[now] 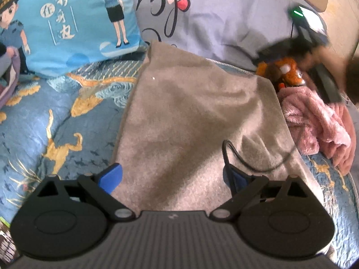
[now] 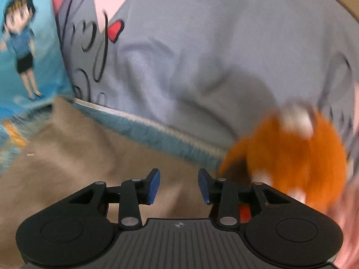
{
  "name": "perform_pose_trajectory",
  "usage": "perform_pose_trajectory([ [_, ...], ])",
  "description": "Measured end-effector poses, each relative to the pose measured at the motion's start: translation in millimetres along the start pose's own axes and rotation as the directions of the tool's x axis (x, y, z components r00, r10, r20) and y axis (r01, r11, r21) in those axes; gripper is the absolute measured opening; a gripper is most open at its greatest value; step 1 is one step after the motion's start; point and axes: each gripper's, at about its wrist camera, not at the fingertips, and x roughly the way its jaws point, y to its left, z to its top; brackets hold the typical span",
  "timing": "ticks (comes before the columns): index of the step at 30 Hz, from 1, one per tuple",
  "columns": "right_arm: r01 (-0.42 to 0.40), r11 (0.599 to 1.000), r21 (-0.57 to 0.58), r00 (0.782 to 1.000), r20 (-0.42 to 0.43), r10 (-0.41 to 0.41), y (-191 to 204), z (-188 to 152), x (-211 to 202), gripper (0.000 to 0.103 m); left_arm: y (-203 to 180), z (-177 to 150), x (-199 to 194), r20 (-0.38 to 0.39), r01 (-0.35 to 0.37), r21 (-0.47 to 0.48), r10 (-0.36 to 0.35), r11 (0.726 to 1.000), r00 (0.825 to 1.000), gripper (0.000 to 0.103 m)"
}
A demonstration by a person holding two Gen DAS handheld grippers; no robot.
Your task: Fold clothes
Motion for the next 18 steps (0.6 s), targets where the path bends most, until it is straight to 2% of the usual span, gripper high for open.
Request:
perform_pose_trajectory([
  [6,-0.188,0.962,0.198,0.982,0.043,0.183,-6,-114,-109,0.038,15,1,-8,0.023,0.013,-0.042,-0.013,0.999,1.0,0.099],
  [9,-0.227,0.937,0.264,0.974,0.047,0.223,-8,-169,-169,0.038,22,-7,-24,0.052,0.093,-0.045,-0.09,0.995,0.995,0.103],
  [12,-0.201,0.927,0.316,0.979,0.081,0.185,-23,-213,-226,0.045,21,-15,-51,0.083,0.198,-0.011,-0.196,0.98,0.977,0.103],
  [14,-0.179,0.919,0.352,0.983,0.106,0.151,-36,-242,-264,0.047,13,-26,-79,0.081,0.325,0.066,-0.33,0.943,0.94,0.103],
  [15,-0.161,0.916,0.367,0.985,0.115,0.128,-43,-255,-279,0.047,8,-33,-94,0.056,0.404,0.102,-0.41,0.909,0.91,0.103],
  [16,-0.131,0.917,0.377,0.989,0.117,0.093,-51,-265,-288,0.047,2,-42,-110,0.019,0.494,0.137,-0.501,0.859,0.865,0.103],
  [18,-0.059,0.914,0.401,0.994,0.11,0.015,-65,-285,-301,0.047,-8,-62,-142,-0.057,0.647,0.187,-0.649,0.739,0.758,0.103],
])
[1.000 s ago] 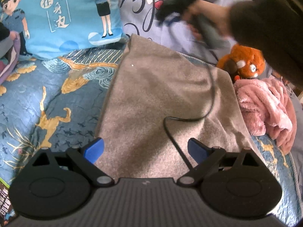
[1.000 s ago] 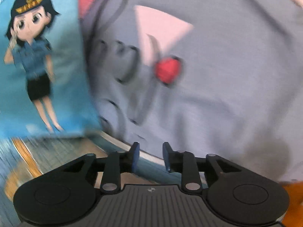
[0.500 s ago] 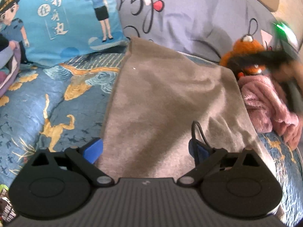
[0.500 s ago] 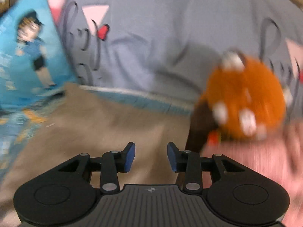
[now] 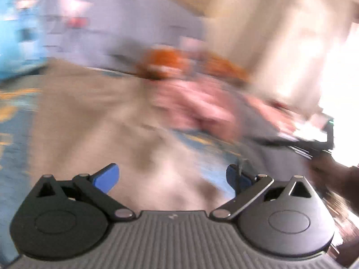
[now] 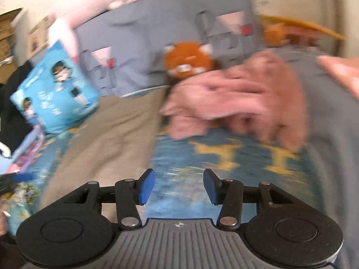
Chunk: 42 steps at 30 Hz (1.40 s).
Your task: Fold clothes
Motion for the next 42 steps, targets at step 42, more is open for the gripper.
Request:
perform_pose_trajectory([
  [42,-0.288,0.574,0.766,0.874,-0.034,0.484,33,-141,81,0.057,23,-118,4,-0.212,-0.328,-0.857,0.31,0.396,0.927,0.103],
])
